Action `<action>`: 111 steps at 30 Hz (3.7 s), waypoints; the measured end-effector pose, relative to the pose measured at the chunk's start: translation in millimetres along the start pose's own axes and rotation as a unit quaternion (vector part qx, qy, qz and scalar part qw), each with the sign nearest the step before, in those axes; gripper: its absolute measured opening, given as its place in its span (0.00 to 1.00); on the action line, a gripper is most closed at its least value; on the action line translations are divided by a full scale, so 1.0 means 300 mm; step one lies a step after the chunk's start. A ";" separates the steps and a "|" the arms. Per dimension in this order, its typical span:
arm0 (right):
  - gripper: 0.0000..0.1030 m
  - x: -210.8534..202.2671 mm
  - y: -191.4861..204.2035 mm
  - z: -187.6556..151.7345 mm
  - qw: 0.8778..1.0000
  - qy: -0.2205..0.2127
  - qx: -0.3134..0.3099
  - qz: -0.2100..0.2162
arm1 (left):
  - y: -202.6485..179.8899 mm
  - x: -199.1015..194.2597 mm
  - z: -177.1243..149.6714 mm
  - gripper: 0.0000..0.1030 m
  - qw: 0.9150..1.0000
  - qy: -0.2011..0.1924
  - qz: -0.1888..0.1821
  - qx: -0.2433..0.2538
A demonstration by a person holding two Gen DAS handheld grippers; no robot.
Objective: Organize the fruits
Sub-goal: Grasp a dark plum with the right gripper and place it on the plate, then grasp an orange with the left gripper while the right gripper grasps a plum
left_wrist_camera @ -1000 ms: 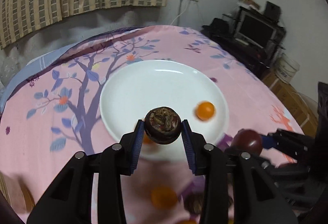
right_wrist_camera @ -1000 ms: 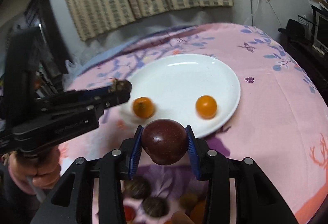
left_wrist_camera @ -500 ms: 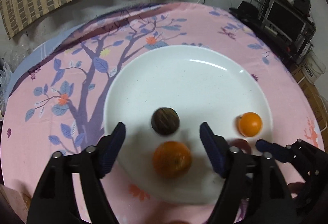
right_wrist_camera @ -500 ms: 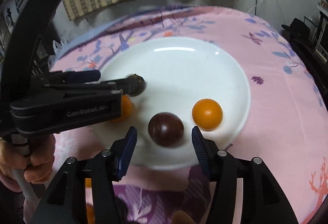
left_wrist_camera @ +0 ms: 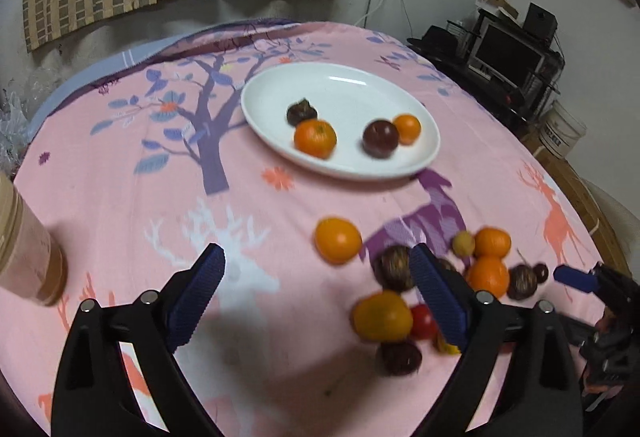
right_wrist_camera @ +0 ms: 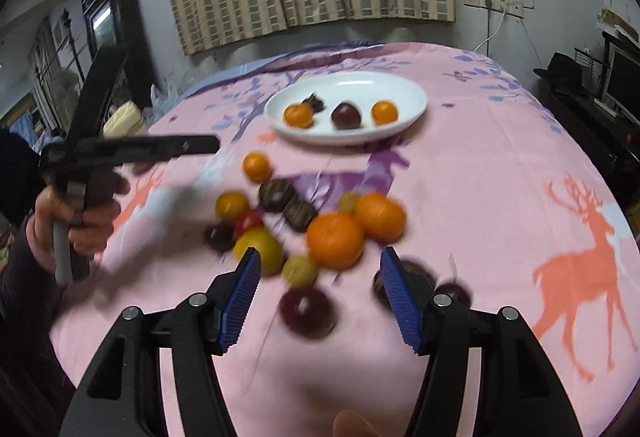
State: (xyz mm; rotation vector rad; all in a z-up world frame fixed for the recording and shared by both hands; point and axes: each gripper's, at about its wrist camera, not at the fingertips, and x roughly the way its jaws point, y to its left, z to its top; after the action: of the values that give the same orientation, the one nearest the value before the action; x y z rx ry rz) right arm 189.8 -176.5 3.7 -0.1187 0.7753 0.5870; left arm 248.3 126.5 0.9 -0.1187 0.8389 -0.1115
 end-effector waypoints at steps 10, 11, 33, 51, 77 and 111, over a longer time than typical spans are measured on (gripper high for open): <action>0.54 0.071 0.062 -0.085 0.999 0.030 -0.007 -0.033 | 0.037 -0.021 -0.087 0.89 1.000 -0.006 0.006 0.002; 0.54 0.079 0.057 -0.086 0.999 0.036 -0.002 -0.036 | 0.041 -0.025 -0.089 0.89 1.000 -0.007 0.007 0.002; 0.37 0.106 0.015 -0.095 0.997 0.061 0.038 0.000 | -0.085 0.071 -0.132 0.55 0.993 0.058 -0.074 0.077; 0.37 0.100 0.025 -0.096 0.998 0.053 0.025 0.026 | -0.047 0.147 -0.108 0.44 0.980 0.101 -0.168 0.036; 0.39 0.516 -0.168 0.513 0.998 0.041 0.046 -0.017 | -0.068 0.405 0.416 0.39 0.998 0.036 -0.056 0.002; 0.43 -0.008 -0.190 -0.096 0.986 0.008 0.096 -0.134 | 0.010 -0.011 -0.082 0.92 1.000 -0.017 -0.006 0.016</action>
State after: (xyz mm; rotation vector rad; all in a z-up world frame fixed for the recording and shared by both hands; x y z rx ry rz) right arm 201.2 -234.2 -21.6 -0.0482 0.8117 0.2552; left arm 227.9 128.3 -13.4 -0.0948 0.8021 -0.1332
